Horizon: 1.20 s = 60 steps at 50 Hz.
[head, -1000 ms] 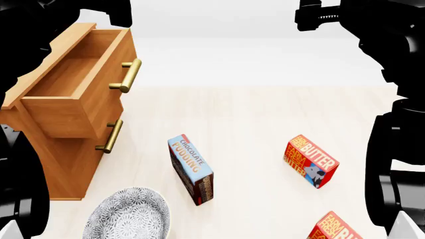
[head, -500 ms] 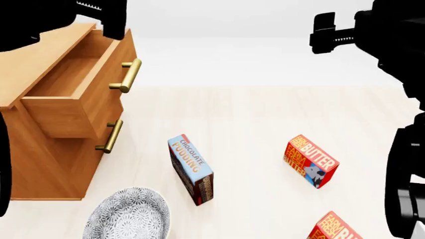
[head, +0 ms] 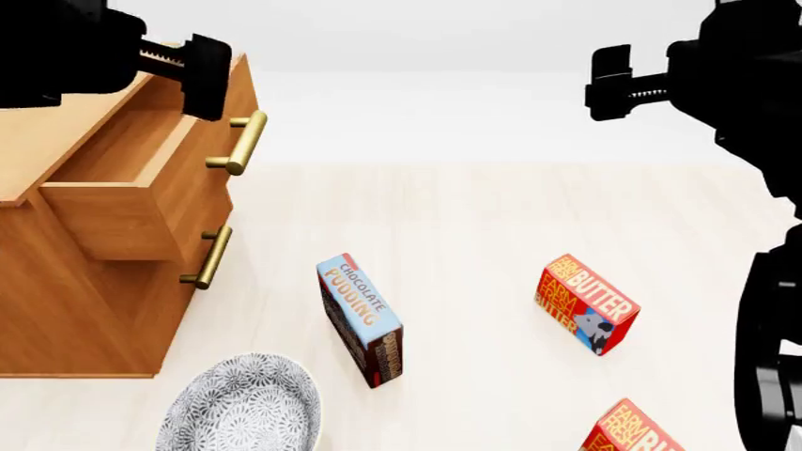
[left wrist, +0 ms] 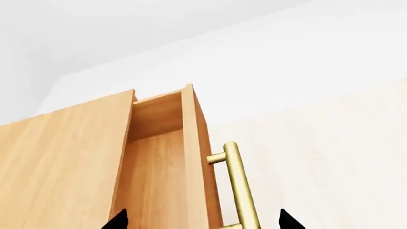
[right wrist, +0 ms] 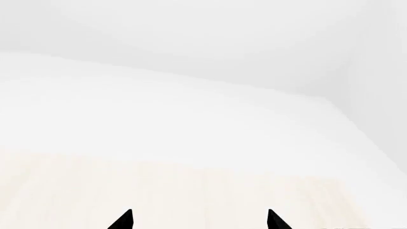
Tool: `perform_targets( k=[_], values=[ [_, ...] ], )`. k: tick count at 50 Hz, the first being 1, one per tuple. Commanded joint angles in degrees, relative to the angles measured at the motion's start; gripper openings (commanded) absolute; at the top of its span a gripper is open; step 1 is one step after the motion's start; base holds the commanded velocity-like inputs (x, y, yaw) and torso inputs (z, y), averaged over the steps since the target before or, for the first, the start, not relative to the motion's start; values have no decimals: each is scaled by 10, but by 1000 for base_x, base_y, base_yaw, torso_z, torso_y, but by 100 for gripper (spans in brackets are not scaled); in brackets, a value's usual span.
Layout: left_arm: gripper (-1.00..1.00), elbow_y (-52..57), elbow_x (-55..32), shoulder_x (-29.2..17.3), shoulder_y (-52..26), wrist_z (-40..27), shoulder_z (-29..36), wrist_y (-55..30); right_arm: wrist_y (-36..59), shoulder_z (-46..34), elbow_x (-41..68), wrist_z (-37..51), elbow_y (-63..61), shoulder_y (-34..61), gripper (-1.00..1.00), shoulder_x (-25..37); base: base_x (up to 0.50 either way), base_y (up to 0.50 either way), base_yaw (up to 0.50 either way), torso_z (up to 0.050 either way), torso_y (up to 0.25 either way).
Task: Put the butter at the front in the top drawer of the cabinet and close it.
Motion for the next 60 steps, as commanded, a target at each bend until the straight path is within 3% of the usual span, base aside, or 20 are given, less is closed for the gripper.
perform_targets(
  k=[1,60],
  values=[
    [100,-19,-69,-11,1,-38,29,6,0,-2,3,0,0,-5,100,1,0,0,0,0,0],
    [100,-27,-124,-30,75,-69,84,51,1,-1,15,9,-5,-19,100,2,0,0,0,0,0]
  ],
)
